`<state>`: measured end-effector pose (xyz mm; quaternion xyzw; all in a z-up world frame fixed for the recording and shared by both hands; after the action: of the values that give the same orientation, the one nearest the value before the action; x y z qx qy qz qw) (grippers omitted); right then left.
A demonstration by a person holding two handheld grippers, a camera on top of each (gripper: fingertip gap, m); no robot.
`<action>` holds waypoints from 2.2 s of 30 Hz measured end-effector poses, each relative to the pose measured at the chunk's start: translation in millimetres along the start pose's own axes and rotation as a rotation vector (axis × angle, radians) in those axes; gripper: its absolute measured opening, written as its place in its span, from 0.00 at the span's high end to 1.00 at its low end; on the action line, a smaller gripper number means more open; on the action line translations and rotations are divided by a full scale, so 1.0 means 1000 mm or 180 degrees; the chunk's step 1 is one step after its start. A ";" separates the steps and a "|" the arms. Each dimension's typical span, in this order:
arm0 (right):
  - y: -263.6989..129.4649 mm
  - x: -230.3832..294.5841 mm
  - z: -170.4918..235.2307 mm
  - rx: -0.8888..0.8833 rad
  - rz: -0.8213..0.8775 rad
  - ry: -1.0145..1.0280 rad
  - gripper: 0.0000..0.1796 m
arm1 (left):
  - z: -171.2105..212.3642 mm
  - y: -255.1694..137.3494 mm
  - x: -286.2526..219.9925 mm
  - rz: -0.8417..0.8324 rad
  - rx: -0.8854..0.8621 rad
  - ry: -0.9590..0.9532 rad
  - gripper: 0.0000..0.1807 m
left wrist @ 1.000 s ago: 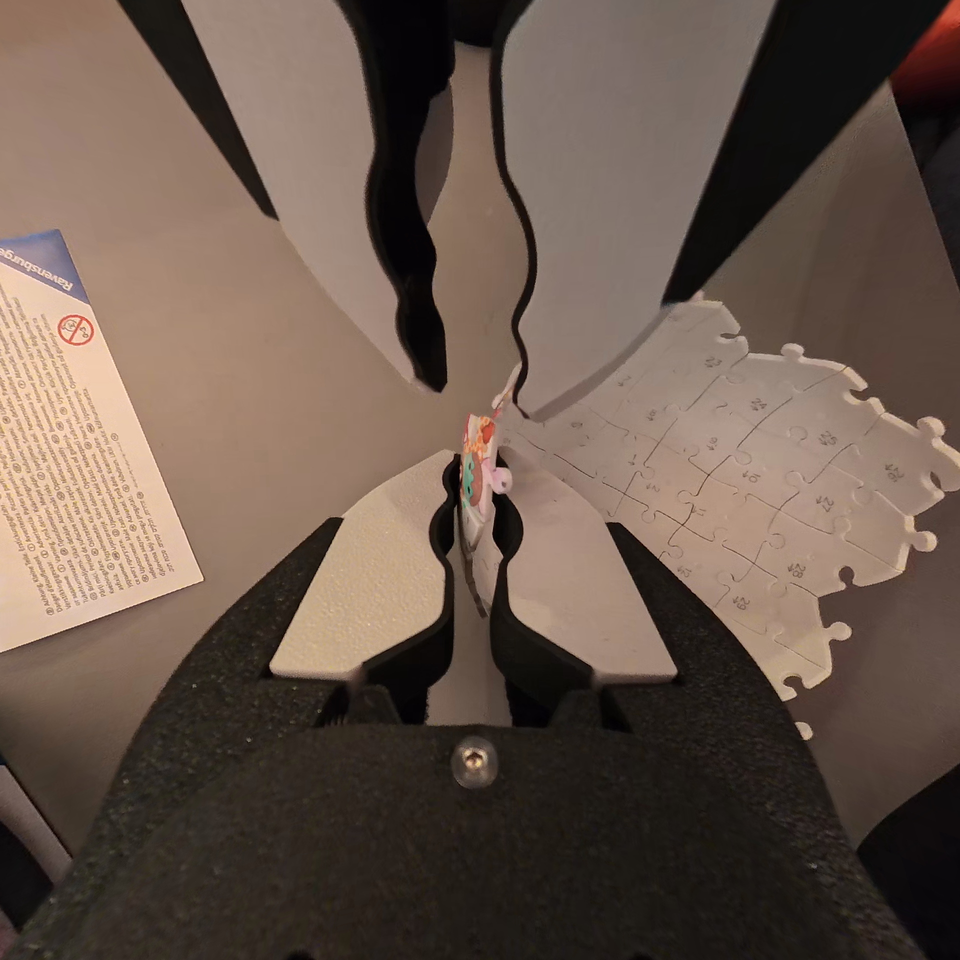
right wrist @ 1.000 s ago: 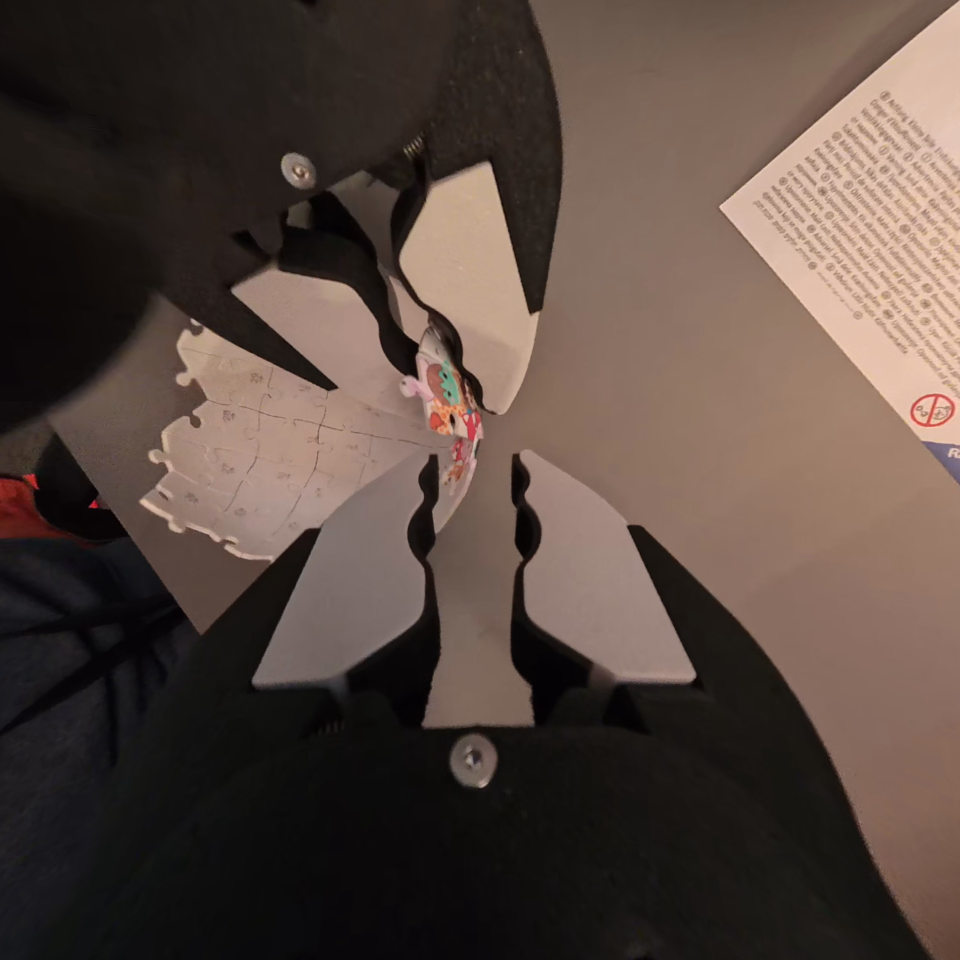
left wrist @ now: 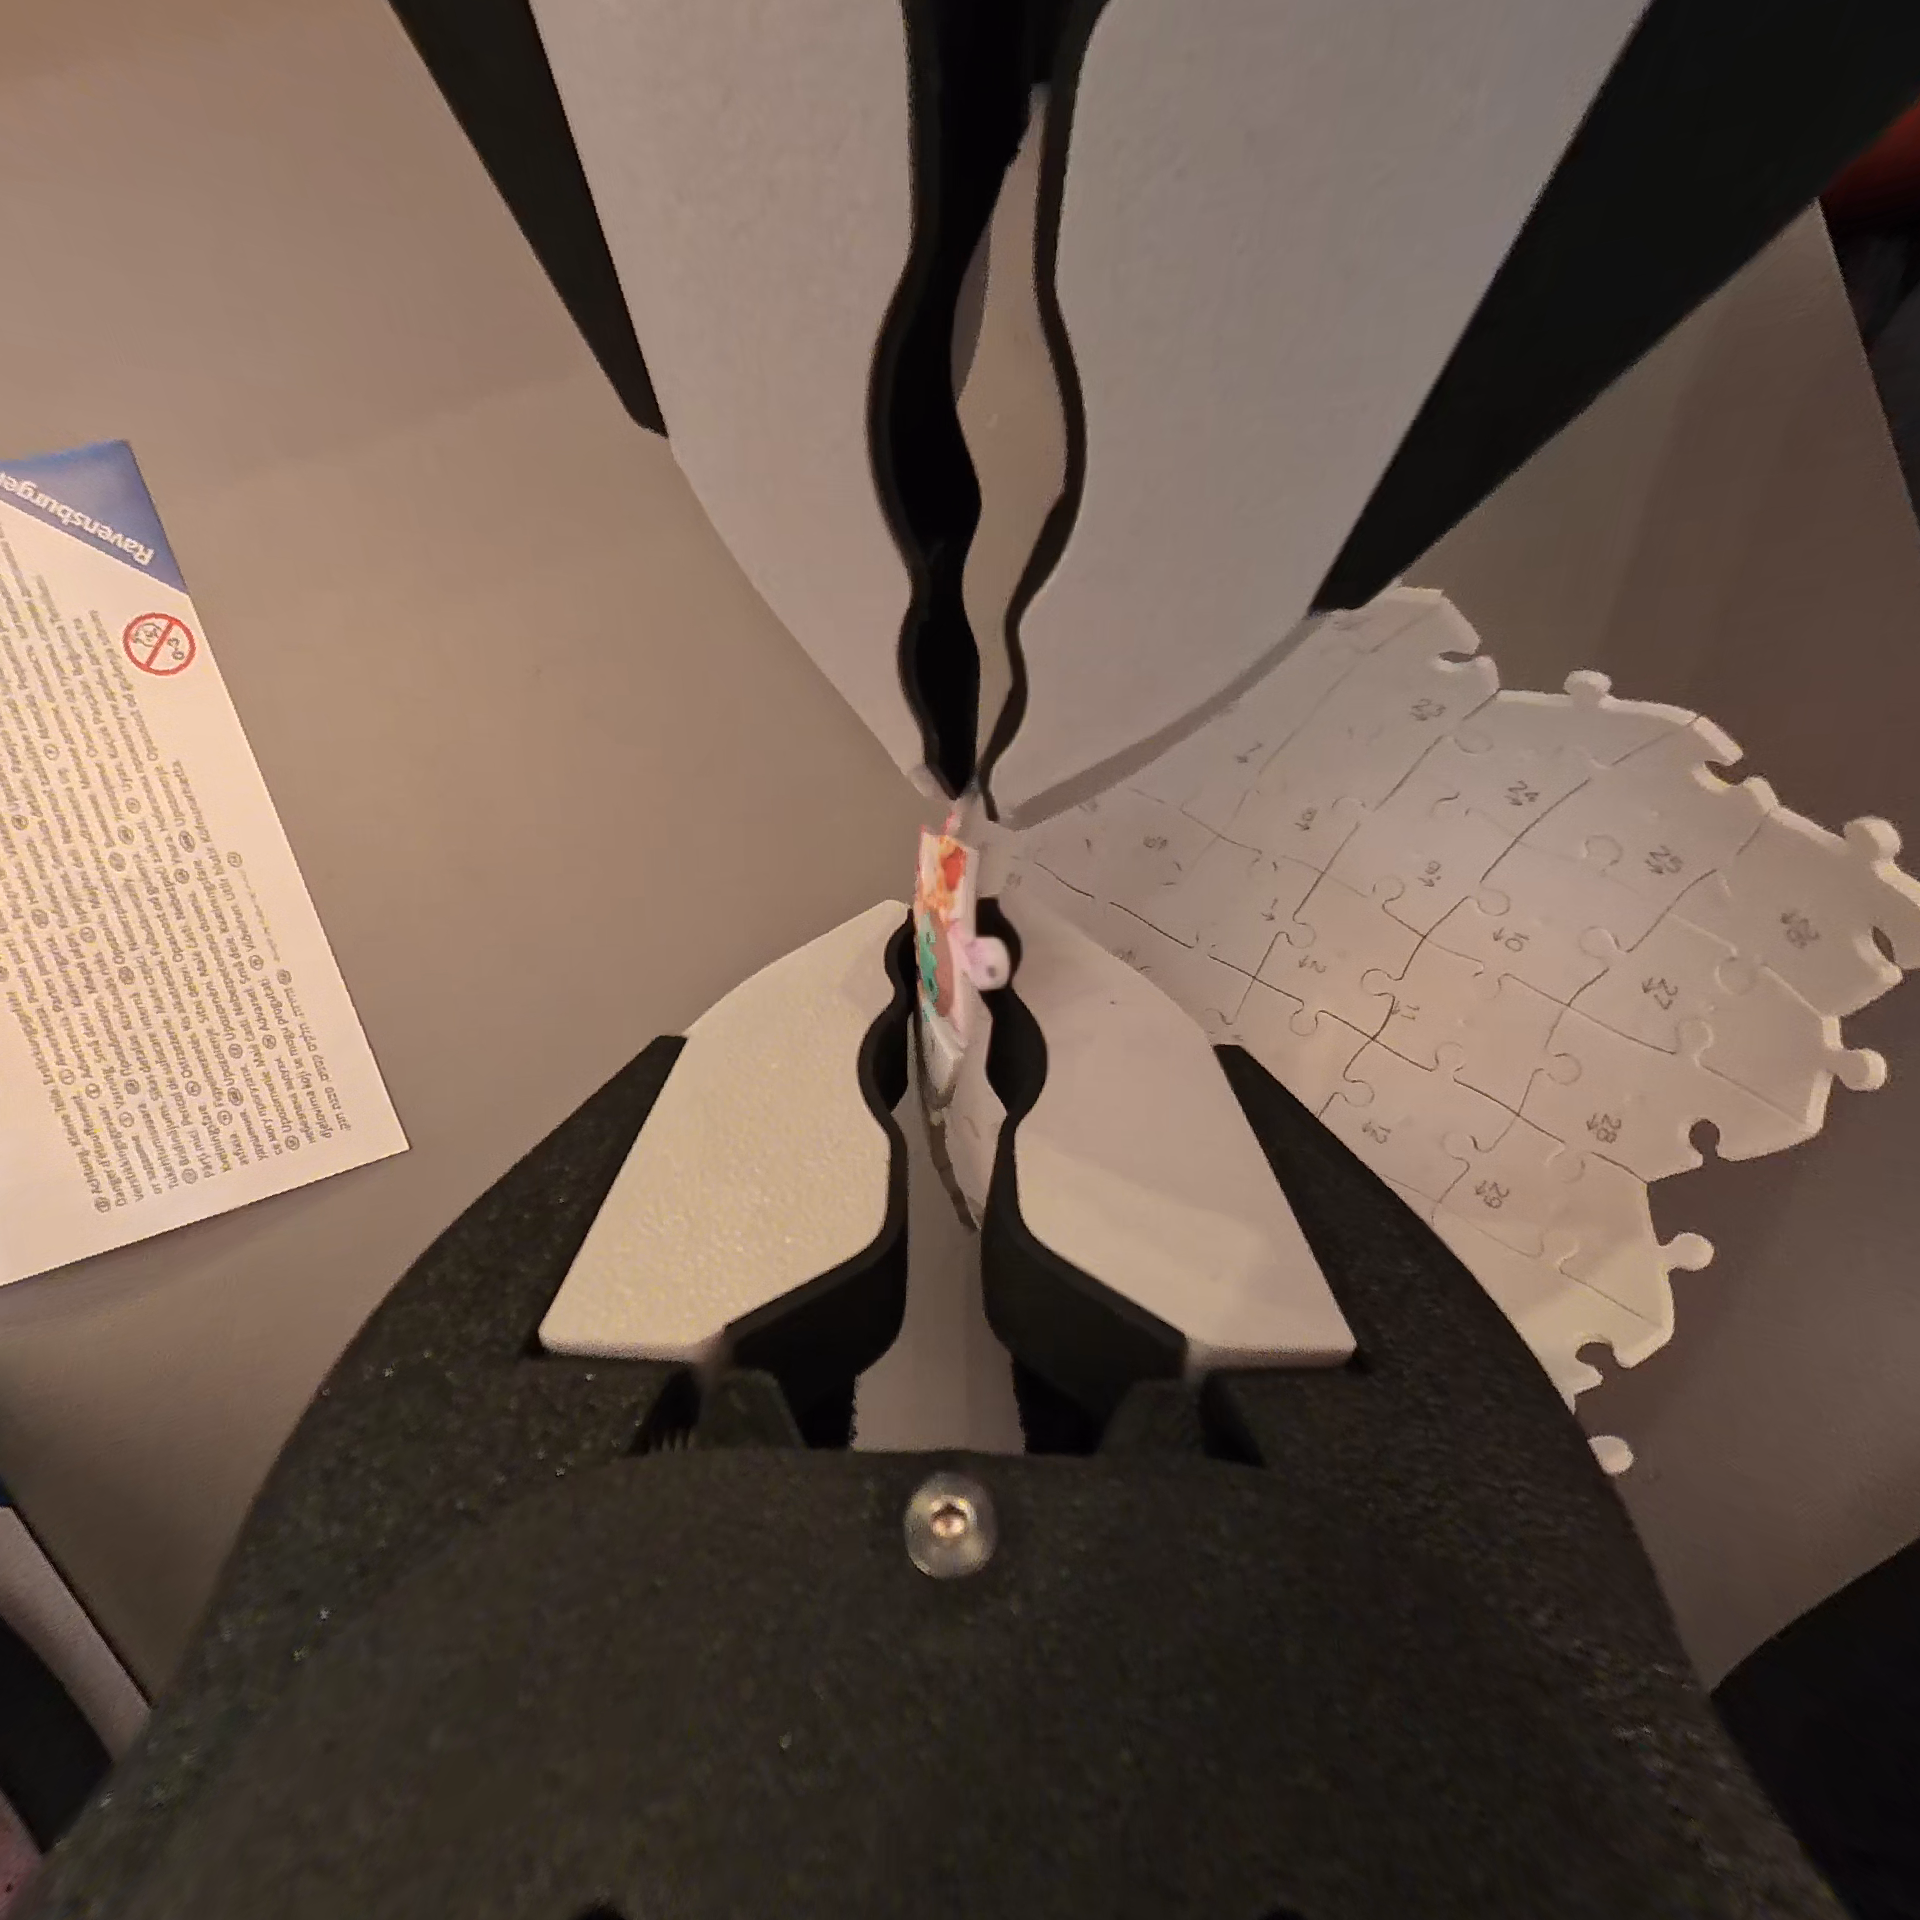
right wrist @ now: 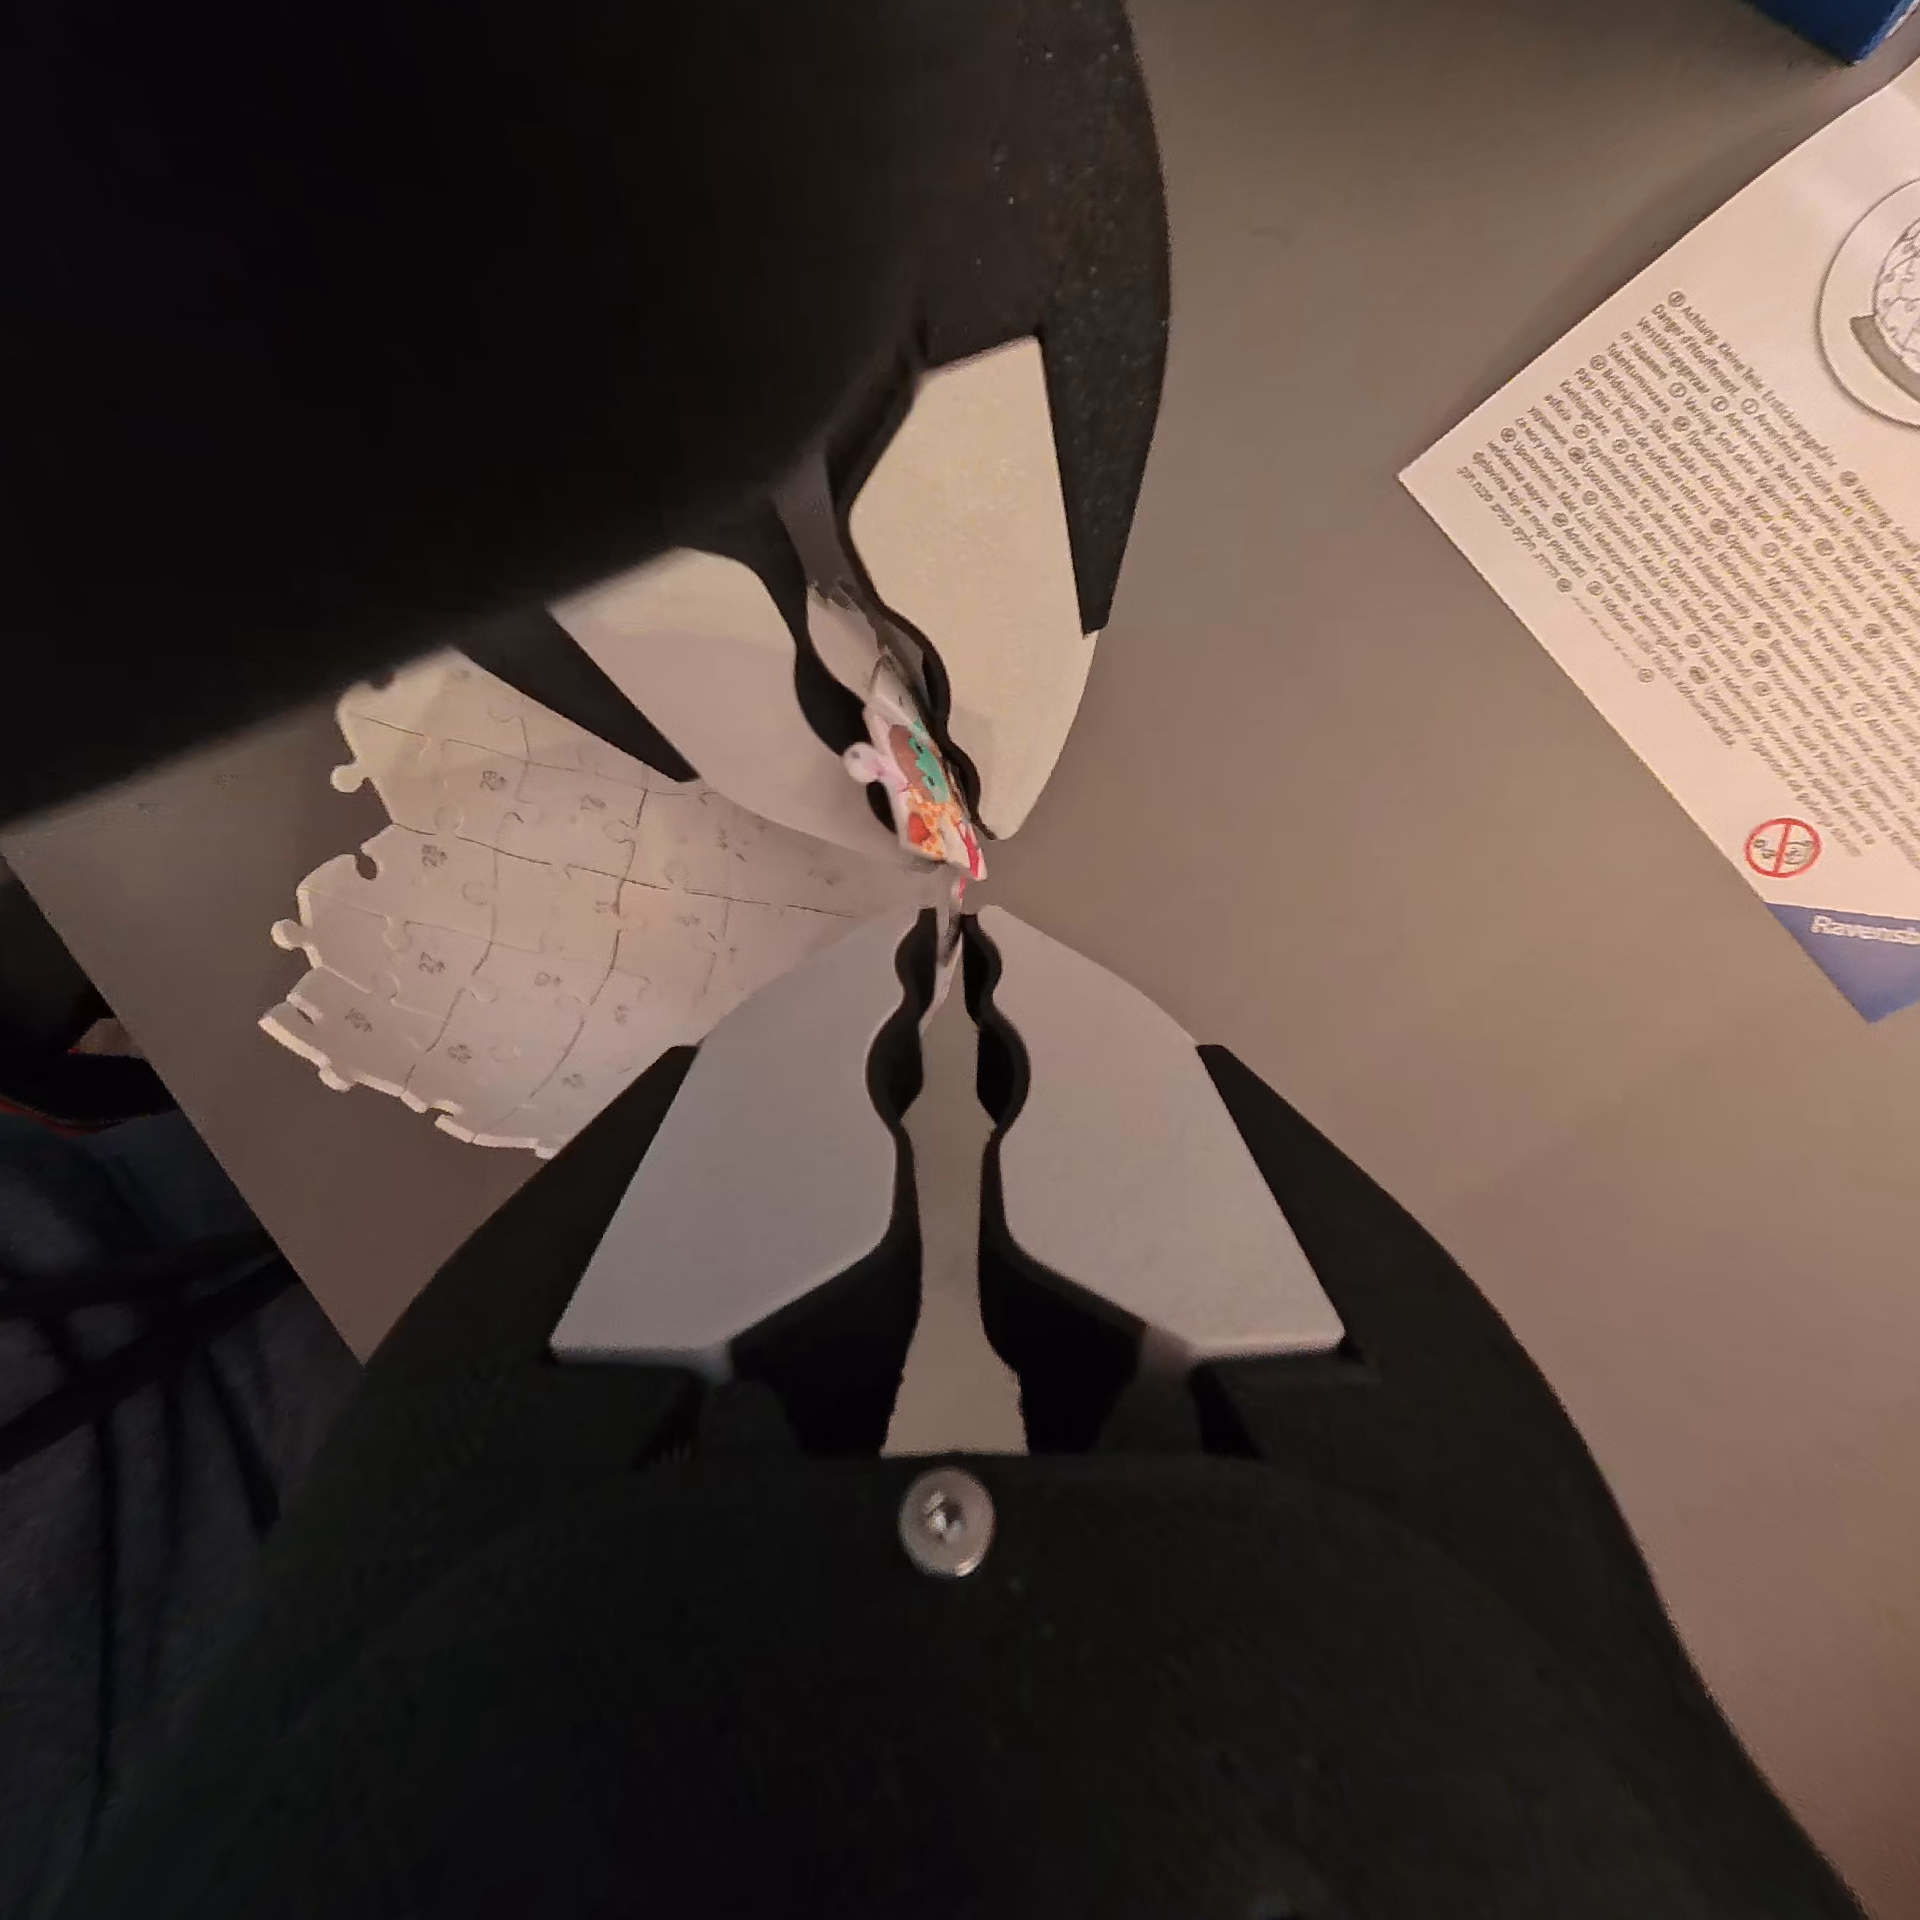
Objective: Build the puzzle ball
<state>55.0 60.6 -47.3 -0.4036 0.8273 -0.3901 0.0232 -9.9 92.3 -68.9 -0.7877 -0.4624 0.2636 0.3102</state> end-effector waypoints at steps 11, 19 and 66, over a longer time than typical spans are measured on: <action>-0.012 -0.003 0.001 -0.0269 0.0041 -0.0047 0.87 | 0.000 0.000 0.000 -0.0009 -0.0018 -0.0007 0.95; -0.001 -0.001 0.008 -0.0048 -0.0120 0.0071 0.84 | 0.000 0.001 0.000 0.0017 -0.0015 -0.0047 0.96; -0.016 -0.005 -0.003 -0.0139 -0.0265 -0.0103 0.86 | -0.001 -0.032 -0.004 -0.0236 -0.0272 -0.0089 0.81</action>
<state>68.2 60.2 -35.7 -0.4444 0.8176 -0.3659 0.0115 -29.4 100.3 -44.3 -0.7788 -0.5063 0.2429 0.2793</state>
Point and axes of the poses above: each gripper's, where its closed fingertips meet, y out along the fingers, z out of its underside, x = y × z across the jaws, the point moved 6 cm from there along -y, back along the fingers, and after that the axes turned 14 degrees about -x, right-handed, at the moved point
